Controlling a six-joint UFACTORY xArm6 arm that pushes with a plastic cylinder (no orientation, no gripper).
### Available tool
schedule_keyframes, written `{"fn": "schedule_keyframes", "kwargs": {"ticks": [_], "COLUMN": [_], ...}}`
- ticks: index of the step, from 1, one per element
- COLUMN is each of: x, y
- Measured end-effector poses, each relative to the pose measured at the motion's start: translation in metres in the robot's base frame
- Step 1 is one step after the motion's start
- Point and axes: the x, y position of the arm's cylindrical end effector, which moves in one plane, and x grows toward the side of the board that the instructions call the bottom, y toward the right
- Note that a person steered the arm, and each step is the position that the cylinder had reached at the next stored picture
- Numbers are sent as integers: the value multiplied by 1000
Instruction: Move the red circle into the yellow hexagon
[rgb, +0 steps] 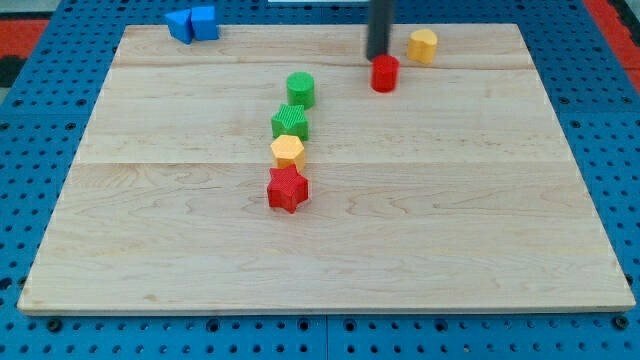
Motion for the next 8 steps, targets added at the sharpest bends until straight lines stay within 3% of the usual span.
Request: {"fn": "schedule_keyframes", "kwargs": {"ticks": [2, 3, 5, 6, 7, 8], "x": [101, 119, 99, 105, 81, 108], "y": [50, 85, 76, 11, 10, -45]}}
